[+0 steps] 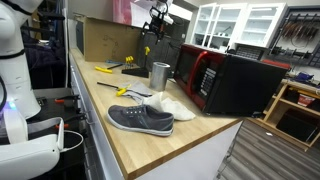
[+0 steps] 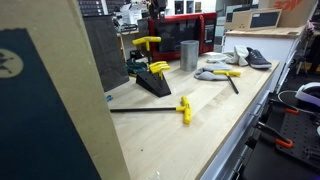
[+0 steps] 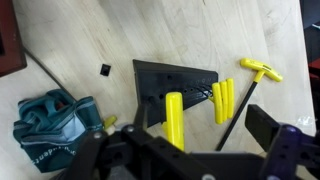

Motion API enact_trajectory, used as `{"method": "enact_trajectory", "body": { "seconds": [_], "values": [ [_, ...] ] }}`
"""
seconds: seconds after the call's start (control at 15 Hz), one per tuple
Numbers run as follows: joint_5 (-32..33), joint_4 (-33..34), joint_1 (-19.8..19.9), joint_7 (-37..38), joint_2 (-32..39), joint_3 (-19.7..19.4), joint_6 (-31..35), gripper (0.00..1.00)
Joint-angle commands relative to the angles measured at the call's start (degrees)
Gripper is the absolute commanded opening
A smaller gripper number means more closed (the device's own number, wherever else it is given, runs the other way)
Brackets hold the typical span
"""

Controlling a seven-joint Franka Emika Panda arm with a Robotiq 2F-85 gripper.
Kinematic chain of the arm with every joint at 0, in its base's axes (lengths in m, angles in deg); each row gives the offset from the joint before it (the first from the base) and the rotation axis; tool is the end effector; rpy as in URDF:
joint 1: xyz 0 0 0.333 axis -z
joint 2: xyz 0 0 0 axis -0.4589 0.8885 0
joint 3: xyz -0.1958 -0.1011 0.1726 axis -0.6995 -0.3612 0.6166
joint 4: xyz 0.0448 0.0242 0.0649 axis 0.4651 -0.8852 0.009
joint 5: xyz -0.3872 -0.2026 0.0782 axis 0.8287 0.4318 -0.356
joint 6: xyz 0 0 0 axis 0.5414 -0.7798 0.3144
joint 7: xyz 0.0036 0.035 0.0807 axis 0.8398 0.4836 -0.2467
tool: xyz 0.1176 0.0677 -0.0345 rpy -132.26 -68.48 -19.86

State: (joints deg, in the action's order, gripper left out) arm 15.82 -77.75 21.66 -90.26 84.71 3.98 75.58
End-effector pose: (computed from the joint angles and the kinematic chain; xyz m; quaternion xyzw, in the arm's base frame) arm 0.7106 0.1242 0.4283 -0.8388 -0.5341 0.0663 0.0825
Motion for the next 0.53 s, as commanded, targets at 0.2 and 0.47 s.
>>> {"method": "enact_trajectory", "body": {
  "seconds": [0.2,0.47],
  "values": [
    [-0.84,-16.72,2.16,6.88,-17.95,-2.31,7.16,1.00],
    [-2.75,-26.84,4.21,13.61,-26.91,-4.68,12.74,1.00]
  ]
}}
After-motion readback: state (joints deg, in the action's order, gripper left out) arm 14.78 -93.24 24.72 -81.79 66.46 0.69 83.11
